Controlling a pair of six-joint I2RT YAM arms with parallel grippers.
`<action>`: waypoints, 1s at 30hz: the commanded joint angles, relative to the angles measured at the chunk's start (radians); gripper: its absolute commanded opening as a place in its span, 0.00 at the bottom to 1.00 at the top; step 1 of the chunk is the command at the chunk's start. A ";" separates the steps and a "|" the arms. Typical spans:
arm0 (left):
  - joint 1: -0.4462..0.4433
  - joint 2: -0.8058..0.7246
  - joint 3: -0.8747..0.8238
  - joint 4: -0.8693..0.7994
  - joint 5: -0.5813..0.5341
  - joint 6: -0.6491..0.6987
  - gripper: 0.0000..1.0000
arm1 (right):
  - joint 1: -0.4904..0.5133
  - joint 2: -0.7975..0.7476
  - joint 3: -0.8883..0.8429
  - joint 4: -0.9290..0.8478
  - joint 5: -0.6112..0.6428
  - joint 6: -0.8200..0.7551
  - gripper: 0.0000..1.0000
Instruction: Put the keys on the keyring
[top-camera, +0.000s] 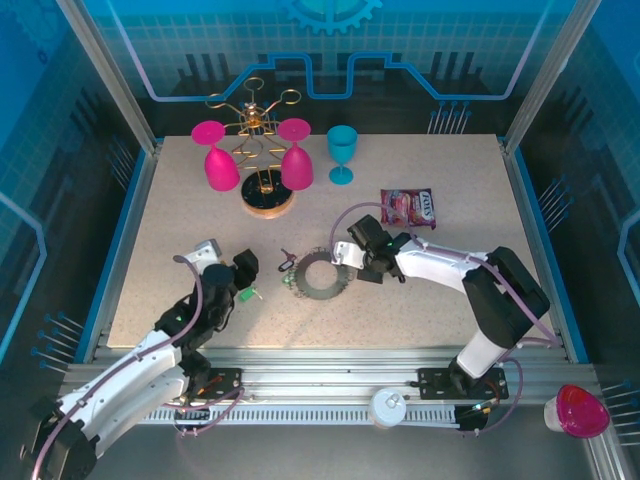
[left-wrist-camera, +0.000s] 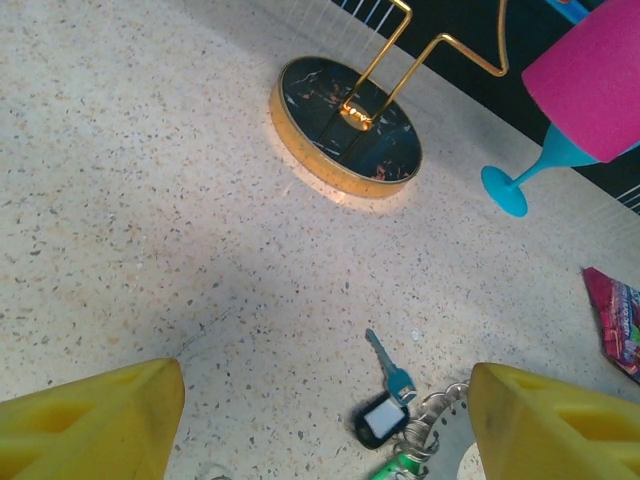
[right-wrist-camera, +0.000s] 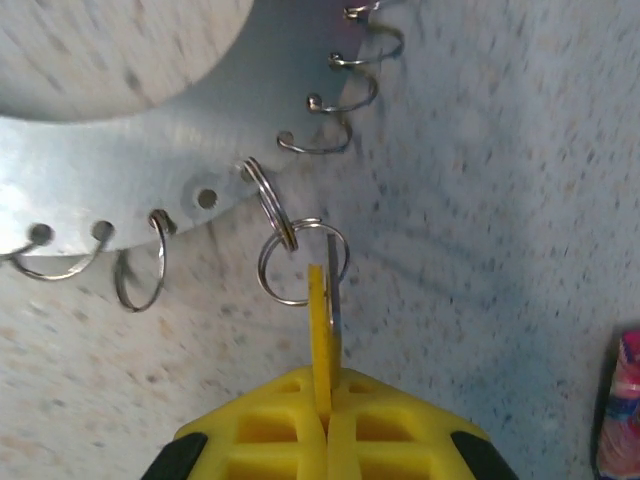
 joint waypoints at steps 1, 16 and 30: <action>0.008 0.029 0.054 -0.036 0.013 -0.039 0.75 | -0.016 0.042 -0.006 -0.064 0.131 -0.071 0.16; 0.011 0.163 0.129 -0.043 0.105 0.042 0.76 | -0.084 -0.351 -0.088 0.160 -0.537 0.514 0.42; -0.021 0.339 0.240 -0.195 0.411 0.150 0.72 | -0.152 -0.282 -0.010 -0.067 -0.395 1.268 0.25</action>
